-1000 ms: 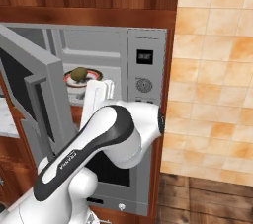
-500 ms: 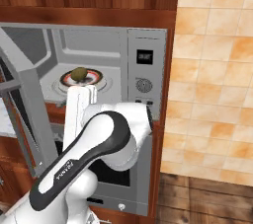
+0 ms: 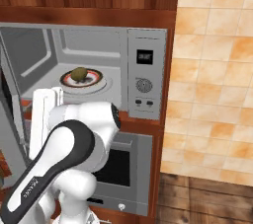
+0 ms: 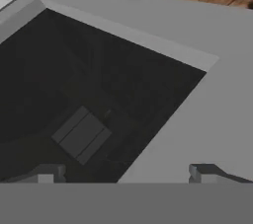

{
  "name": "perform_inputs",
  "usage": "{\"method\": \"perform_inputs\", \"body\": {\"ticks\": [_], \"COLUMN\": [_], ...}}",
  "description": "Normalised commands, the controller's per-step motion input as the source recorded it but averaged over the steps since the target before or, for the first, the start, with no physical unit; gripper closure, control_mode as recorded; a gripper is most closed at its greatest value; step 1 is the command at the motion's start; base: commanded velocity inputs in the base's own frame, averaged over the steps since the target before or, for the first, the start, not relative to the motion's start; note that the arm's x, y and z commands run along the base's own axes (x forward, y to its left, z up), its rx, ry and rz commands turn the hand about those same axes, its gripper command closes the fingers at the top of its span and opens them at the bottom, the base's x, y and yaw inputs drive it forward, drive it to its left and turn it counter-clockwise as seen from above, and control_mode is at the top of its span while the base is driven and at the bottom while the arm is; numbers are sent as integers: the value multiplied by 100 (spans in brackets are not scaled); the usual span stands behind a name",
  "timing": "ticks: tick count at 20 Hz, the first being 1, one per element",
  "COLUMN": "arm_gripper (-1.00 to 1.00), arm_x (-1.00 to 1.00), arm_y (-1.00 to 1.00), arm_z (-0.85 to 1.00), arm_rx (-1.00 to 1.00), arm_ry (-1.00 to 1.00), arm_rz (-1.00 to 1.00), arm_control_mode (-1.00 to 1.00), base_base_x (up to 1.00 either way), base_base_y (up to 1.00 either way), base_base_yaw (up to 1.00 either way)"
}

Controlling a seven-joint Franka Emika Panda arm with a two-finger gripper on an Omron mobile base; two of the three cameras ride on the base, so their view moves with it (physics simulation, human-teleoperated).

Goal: Retrieve the reheated potato from the microwave, then place the potato, cheese, and condiment on the cutting board.

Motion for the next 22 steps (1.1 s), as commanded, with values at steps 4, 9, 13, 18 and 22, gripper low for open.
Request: {"method": "perform_inputs", "body": {"ticks": [4, 9, 13, 18, 22], "arm_gripper": [-100, -100, -100, -100, -100], "arm_x": [-36, -31, -17, -14, -7], "arm_y": [77, 78, 74, 70, 68], "arm_z": [-2, -3, -1, -7, -17], "arm_rx": [0, 0, 0, 0, 0], "arm_ry": [0, 0, 0, 0, 0], "arm_rz": [0, -1, -7, -10, -15], "arm_control_mode": [-100, -100, -100, -100, -100], "base_base_x": [0, 0, 0, 0, 0], "base_base_y": [0, 0, 0, 0, 0], "base_base_yaw": [0, 0, 0, 0, 0]}}
